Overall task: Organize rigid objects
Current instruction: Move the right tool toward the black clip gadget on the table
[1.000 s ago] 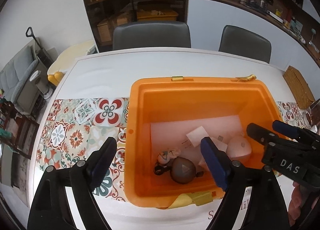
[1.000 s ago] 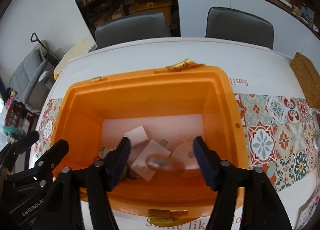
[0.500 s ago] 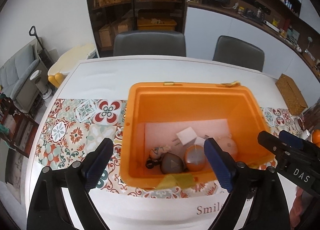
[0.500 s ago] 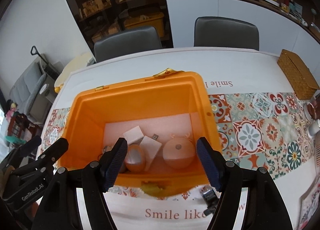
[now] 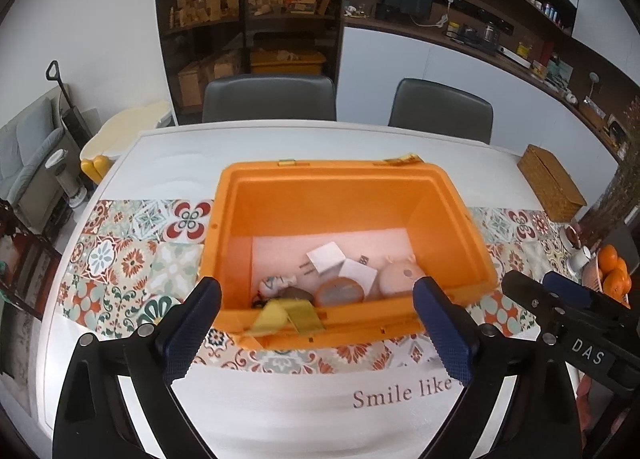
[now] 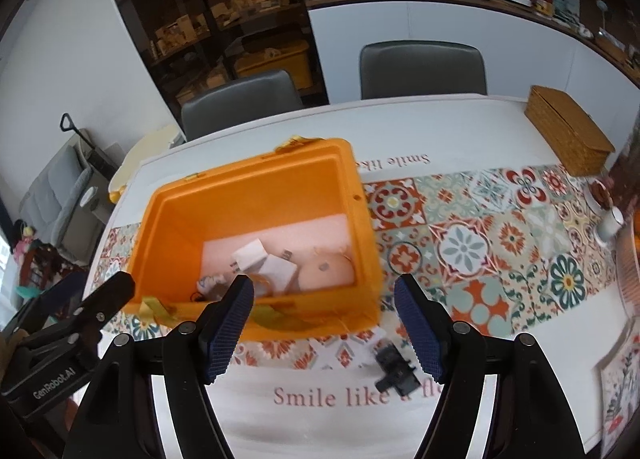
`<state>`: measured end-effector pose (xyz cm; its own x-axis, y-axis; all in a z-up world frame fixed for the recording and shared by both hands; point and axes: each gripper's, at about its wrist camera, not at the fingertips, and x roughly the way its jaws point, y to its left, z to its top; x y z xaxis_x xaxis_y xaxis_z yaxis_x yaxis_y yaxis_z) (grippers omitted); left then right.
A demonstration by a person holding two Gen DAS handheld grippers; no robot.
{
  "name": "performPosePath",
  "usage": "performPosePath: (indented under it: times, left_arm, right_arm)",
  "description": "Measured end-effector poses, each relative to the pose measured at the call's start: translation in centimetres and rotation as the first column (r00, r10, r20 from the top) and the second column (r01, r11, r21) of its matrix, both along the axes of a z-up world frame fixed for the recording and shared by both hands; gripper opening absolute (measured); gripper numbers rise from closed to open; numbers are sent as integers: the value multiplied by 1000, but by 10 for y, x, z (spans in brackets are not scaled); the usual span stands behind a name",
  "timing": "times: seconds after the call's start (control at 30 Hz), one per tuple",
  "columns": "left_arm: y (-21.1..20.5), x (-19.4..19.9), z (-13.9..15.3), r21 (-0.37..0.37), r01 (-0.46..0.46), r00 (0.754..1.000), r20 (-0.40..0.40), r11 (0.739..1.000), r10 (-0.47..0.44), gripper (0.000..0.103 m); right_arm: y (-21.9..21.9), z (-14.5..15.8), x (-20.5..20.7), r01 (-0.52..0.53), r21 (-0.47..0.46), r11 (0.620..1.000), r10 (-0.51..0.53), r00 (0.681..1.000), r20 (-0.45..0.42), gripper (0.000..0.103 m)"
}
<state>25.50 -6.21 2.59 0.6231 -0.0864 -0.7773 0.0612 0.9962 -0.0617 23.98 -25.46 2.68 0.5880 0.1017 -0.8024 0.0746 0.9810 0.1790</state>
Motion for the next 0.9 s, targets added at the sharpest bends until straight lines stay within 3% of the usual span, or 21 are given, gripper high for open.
performPosePath:
  times: [0.57, 0.9]
  left_arm:
    - [-7, -25, -52, -24, -39, 987, -156, 999, 34, 98]
    - [-15, -26, -86, 29, -57, 974, -220, 998, 61, 98]
  right_arm:
    - [-15, -33, -27, 11, -16, 1000, -12, 998, -68, 73]
    - [-20, -71, -29, 3, -13, 1000, -5, 986, -165, 73]
